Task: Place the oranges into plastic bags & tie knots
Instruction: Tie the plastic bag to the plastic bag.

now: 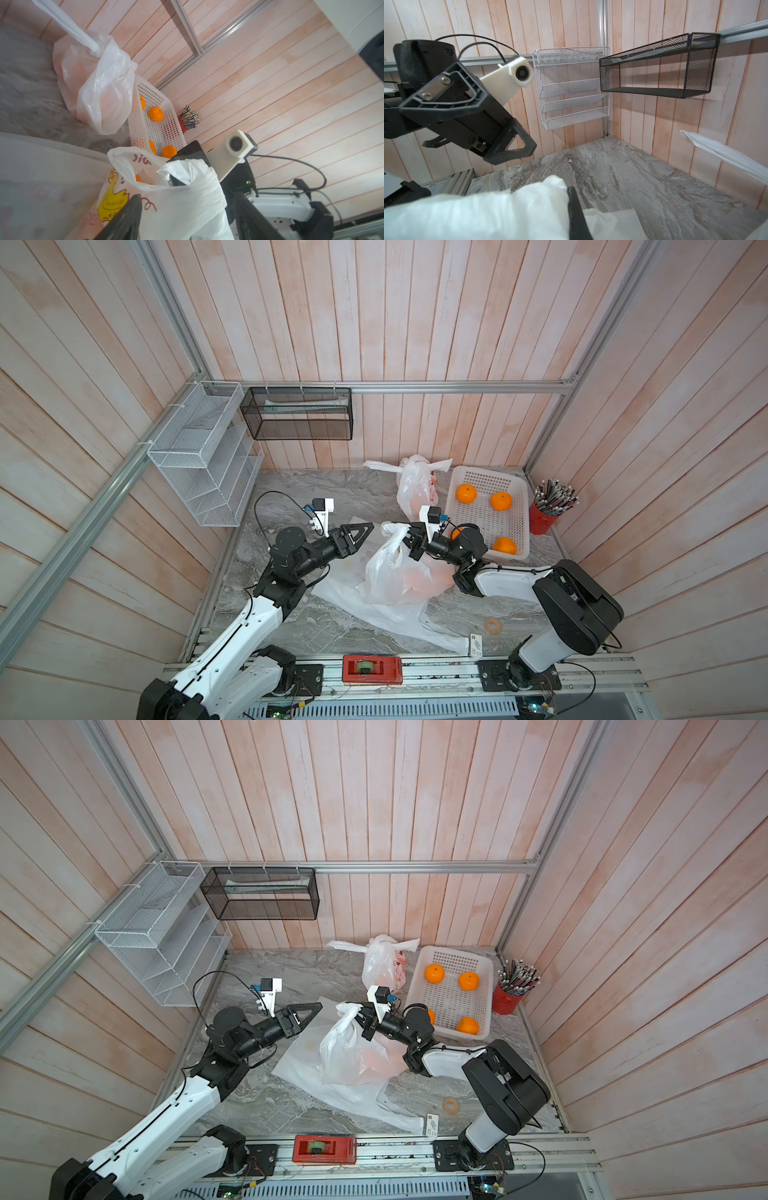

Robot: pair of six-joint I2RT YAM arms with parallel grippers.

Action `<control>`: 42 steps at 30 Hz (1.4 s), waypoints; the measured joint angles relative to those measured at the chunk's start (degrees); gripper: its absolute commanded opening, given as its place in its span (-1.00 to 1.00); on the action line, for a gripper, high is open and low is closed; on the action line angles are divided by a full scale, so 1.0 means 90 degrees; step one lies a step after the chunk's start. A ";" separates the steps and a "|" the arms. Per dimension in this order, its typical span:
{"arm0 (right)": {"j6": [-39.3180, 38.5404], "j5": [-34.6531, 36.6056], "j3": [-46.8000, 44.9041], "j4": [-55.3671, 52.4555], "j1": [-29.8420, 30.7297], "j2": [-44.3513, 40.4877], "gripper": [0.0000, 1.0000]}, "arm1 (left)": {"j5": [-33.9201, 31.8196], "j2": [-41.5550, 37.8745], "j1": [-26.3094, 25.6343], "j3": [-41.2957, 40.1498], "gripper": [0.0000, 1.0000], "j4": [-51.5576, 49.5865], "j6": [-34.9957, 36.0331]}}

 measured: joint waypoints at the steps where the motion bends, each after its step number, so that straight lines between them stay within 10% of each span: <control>1: -0.0002 0.0005 0.0000 0.0000 0.0002 0.0000 -0.90 | 0.0027 0.0134 -0.0007 0.0000 0.34 0.0053 -0.0274; 20: -0.0112 0.0066 -0.0034 0.0007 0.0053 -0.0019 -0.89 | 0.0318 0.1664 -0.0427 0.0583 0.09 0.1103 -0.2290; 42: -0.0100 0.0245 -0.0143 0.0342 0.0036 -0.0039 -0.78 | -0.0053 0.1843 -0.0619 0.0576 -0.94 0.1217 -0.2436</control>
